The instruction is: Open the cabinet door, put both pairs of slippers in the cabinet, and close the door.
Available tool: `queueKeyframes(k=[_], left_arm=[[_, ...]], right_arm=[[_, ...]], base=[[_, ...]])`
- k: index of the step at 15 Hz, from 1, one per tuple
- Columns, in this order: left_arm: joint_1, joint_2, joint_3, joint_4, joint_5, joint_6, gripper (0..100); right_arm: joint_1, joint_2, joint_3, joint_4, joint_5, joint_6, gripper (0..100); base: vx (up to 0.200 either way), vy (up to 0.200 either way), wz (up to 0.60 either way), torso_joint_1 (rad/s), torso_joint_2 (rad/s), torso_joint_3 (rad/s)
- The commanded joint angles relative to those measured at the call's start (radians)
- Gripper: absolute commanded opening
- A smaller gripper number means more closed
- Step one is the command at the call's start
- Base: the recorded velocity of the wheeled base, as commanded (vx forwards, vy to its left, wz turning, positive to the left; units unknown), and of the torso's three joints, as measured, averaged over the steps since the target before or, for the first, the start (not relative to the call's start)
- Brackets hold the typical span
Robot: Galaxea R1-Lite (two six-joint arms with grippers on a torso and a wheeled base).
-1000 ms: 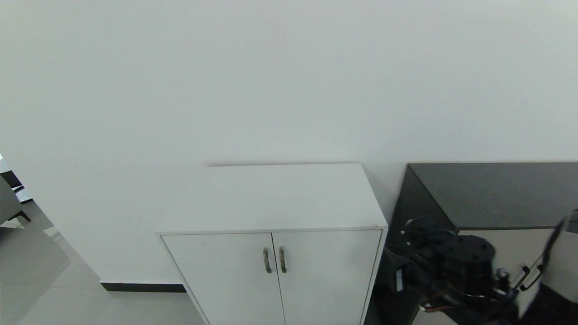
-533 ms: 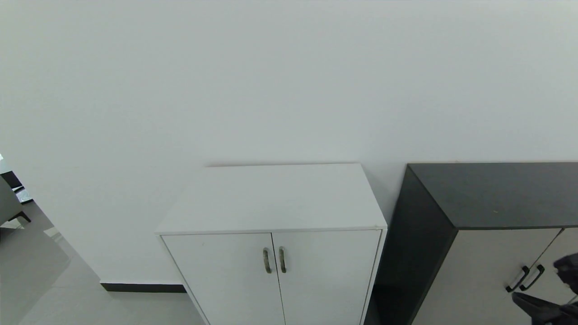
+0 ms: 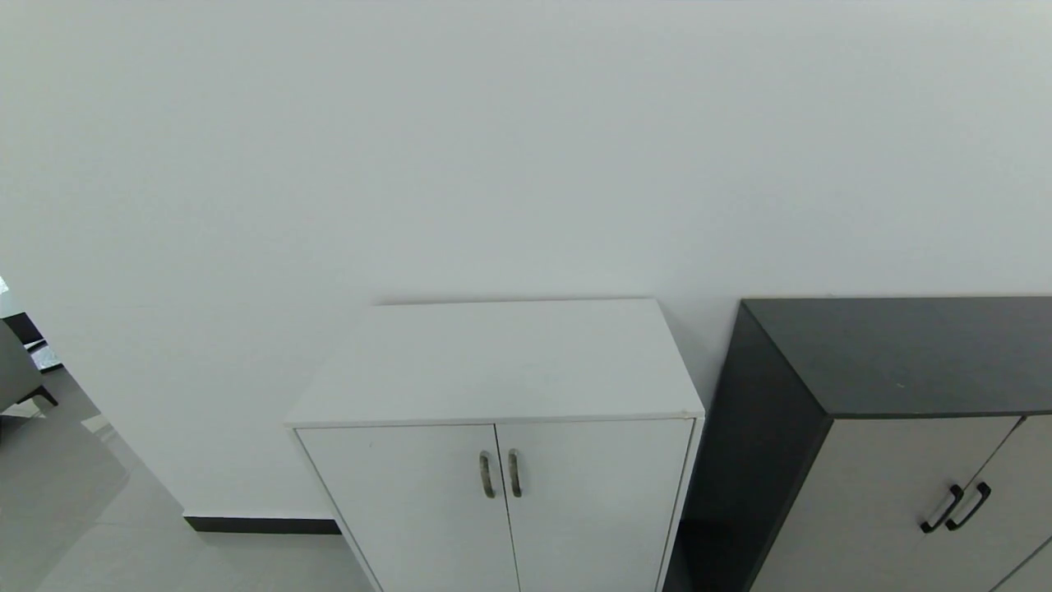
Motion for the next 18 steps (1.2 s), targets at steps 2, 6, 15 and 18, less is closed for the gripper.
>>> queueKeyframes(k=[2,6,15,18], left_arm=[[0.000,0.002,0.000,0.000,0.000,0.001,0],[0.000,0.002,0.000,0.000,0.000,0.000,0],[0.000,0.002,0.000,0.000,0.000,-0.002,0],[0.000,0.002,0.000,0.000,0.000,-0.002,0]], right_arm=[[0.046,-0.145,0.020,0.022,0.020,0.010,0],[0.040,-0.208,0.020,0.023,0.014,0.031,0],[-0.066,-0.372,0.020,0.022,0.012,0.033,0],[-0.066,-0.372,0.020,0.022,0.012,0.033,0]], base=[[0.000,0.000,0.00,0.000,0.00,0.000],[0.000,0.000,0.00,0.000,0.00,0.000],[0.000,0.000,0.00,0.000,0.00,0.000],[0.000,0.000,0.00,0.000,0.00,0.000]])
